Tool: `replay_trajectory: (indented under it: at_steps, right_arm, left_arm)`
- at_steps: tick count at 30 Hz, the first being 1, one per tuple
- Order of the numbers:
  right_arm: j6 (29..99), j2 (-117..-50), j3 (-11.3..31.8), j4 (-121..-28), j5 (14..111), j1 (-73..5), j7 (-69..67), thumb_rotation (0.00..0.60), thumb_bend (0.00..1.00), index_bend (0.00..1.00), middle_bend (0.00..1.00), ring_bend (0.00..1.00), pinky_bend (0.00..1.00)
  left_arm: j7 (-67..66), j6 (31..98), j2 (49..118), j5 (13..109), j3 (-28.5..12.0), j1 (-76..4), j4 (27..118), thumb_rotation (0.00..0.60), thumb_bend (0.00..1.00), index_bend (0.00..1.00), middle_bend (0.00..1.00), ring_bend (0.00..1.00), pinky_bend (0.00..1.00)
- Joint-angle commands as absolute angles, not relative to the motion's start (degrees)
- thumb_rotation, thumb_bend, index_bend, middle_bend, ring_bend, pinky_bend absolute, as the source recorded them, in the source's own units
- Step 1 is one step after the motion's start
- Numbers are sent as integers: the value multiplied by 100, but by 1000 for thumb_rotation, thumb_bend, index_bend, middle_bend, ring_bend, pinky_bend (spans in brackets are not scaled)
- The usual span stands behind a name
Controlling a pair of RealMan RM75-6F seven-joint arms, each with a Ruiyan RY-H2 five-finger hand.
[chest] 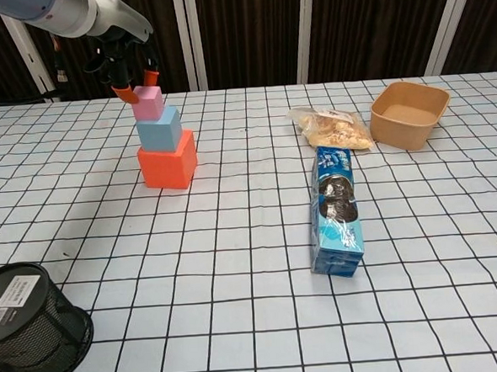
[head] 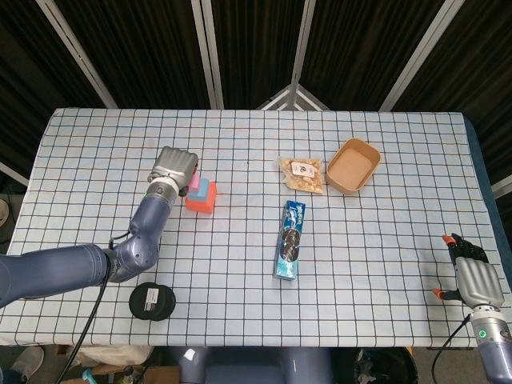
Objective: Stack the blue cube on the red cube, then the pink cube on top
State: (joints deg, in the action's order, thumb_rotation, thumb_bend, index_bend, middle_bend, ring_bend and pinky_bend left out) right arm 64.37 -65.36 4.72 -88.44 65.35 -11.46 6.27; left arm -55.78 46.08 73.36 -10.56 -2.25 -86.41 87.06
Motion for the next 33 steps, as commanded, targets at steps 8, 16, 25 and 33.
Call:
replay_trajectory:
  at_steps: [8, 16, 25, 33]
  right_arm:
    - [6441, -6521, 466, -8859, 6545, -1142, 610, 600, 95, 33, 44, 58, 87]
    - [6422, -6504, 465, -8874, 6525, -1144, 605, 600, 95, 33, 43, 58, 87]
    - [6412, -6489, 454, -8908, 6550, -1149, 593, 600, 94, 33, 44, 58, 87]
    - [6408, -6470, 454, -8920, 6534, -1143, 576, 600, 95, 33, 44, 58, 87]
  left_arm:
    - [-5624, 4667, 7331, -1088, -243, -8644, 8751, 600, 388, 338, 826, 650, 696]
    - [-5652, 4697, 7321, -1083, -282, -8648, 8803, 600, 389, 277, 825, 650, 696]
    - [-5659, 4854, 7168, -1053, -329, -8650, 9065, 600, 389, 281, 825, 650, 696]
    - [-5675, 4978, 7094, -1042, -338, -8603, 9194, 600, 389, 336, 825, 649, 696]
